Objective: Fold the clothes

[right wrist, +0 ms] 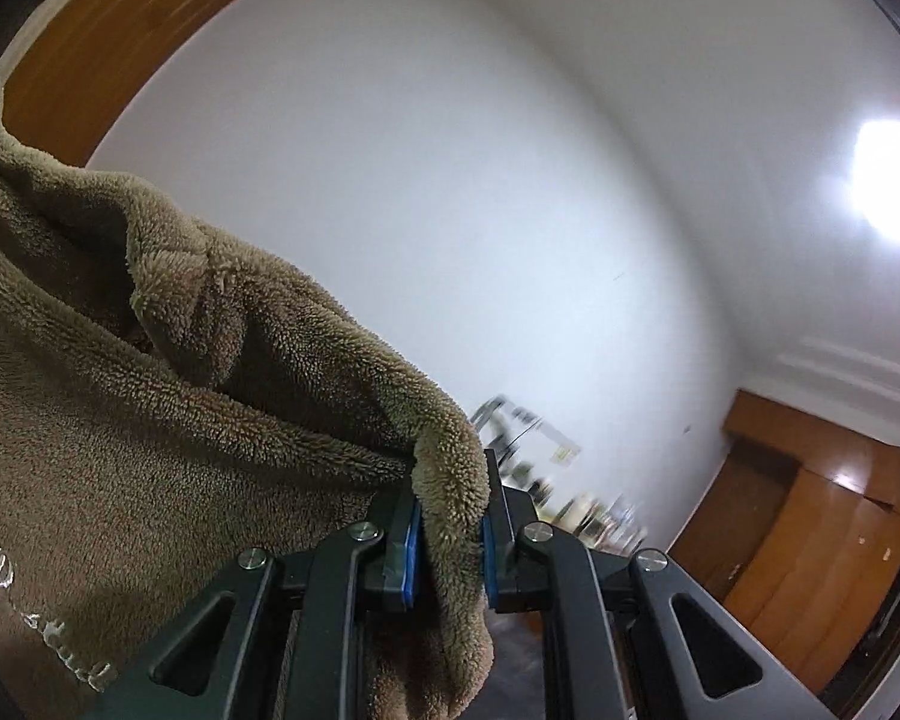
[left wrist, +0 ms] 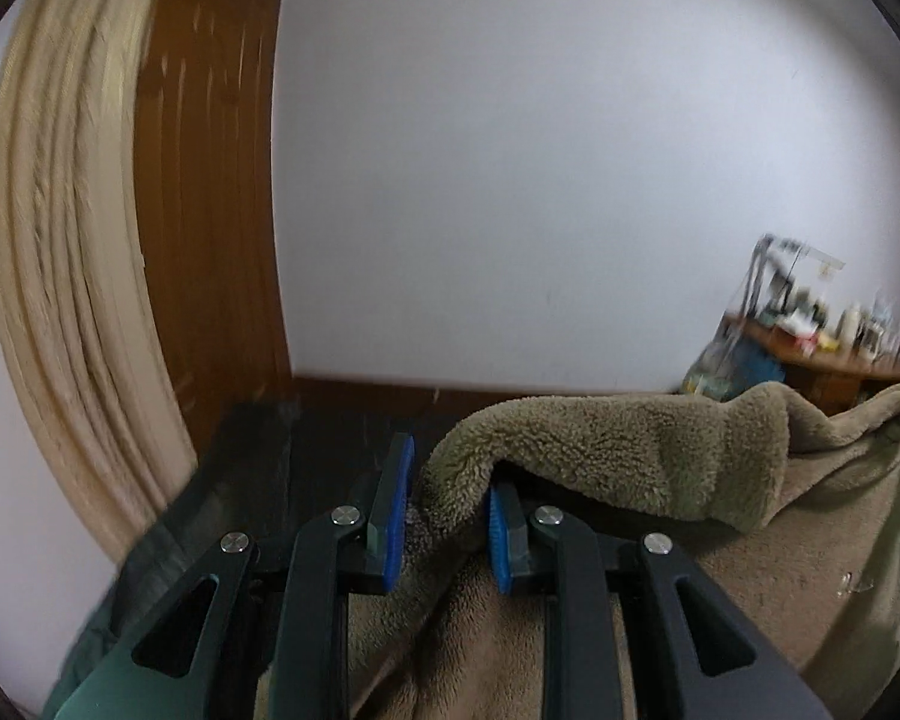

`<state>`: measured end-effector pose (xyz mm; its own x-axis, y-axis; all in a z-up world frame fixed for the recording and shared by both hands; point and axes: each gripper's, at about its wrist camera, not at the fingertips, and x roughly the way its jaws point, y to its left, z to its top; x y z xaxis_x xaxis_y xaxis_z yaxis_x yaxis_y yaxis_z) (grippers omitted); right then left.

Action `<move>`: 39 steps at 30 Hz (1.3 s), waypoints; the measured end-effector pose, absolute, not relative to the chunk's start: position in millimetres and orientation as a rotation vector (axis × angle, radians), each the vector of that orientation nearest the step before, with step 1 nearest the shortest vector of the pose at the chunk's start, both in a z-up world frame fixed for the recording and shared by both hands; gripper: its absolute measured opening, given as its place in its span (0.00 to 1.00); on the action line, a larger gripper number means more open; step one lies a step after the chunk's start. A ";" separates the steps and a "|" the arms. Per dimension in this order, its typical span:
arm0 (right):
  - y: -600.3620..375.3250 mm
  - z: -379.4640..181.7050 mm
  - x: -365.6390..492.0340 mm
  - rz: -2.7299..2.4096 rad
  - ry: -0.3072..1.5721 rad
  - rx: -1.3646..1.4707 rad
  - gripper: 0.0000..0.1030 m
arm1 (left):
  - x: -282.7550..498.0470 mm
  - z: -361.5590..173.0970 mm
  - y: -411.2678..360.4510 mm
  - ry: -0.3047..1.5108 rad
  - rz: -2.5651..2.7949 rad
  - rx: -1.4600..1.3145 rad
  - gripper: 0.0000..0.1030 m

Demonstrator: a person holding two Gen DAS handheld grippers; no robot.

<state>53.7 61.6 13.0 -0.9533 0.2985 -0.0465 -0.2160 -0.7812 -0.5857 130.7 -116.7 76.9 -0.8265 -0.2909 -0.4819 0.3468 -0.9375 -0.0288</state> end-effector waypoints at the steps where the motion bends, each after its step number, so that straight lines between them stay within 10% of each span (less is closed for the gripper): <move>1: 59.8 4.1 44.1 2.734 -0.878 -0.243 0.14 | 119.8 65.2 -119.5 0.173 -2.699 0.734 0.25; 11: 47.6 -83.9 -21.0 2.781 -0.964 -0.673 0.14 | 48.6 -24.1 -131.7 0.203 -2.553 1.050 0.27; 16: 51.9 -114.8 -25.2 2.774 -1.008 -0.814 0.14 | 35.2 -59.5 -129.6 0.174 -2.451 1.172 0.69; 23: 71.3 -153.7 -53.9 2.737 -0.997 -1.037 0.16 | 37.7 -76.4 -149.4 0.377 -2.398 1.266 0.78; 27: 93.9 -125.6 -45.1 2.886 -0.737 -1.118 0.39 | 48.6 -82.4 -169.1 0.609 -2.371 1.296 0.79; 29: 116.9 -110.2 -38.3 2.975 -0.534 -1.156 0.69 | 55.9 -79.8 -172.9 0.697 -2.358 1.300 0.79; 39: 216.4 -79.2 49.5 2.989 -0.270 -1.130 0.69 | 97.9 -29.9 -129.3 0.567 -2.478 1.238 0.79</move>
<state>49.5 216.4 -79.2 -0.7499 -0.0012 -0.6616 0.1195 -0.9838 -0.1337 97.9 -129.3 -29.9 -0.5772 -0.0995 -0.8105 0.4418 -0.8728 -0.2075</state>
